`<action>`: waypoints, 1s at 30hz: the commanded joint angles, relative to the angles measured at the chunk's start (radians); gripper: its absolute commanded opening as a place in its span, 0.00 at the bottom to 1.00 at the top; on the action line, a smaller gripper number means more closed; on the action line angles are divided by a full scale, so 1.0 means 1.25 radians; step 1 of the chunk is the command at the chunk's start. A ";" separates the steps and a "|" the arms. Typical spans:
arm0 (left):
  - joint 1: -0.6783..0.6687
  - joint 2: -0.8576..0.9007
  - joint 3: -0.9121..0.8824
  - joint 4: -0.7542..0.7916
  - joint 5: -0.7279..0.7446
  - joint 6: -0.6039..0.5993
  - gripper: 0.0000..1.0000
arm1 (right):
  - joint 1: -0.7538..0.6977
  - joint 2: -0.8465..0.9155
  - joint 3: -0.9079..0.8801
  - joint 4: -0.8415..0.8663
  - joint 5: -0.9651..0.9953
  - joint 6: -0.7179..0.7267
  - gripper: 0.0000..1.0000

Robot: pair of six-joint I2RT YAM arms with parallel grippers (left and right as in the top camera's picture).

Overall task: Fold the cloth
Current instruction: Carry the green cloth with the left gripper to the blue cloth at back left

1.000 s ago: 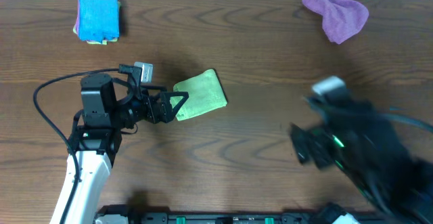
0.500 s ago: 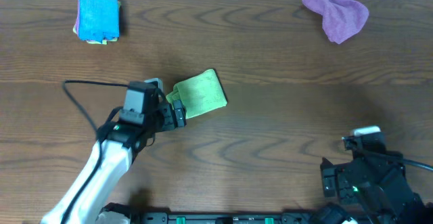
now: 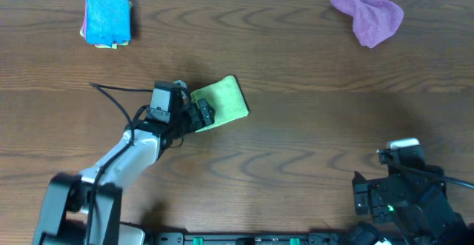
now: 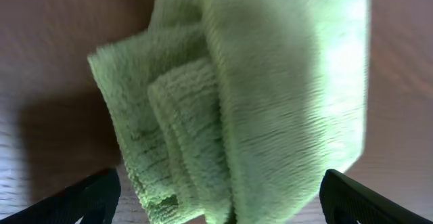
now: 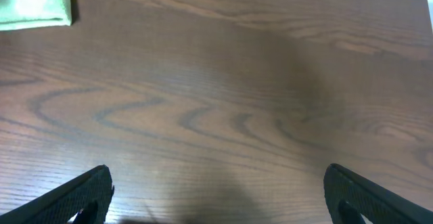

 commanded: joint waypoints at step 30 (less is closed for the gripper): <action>0.028 0.169 0.010 0.271 0.154 -0.138 0.06 | -0.004 -0.004 0.000 0.041 0.028 -0.002 0.99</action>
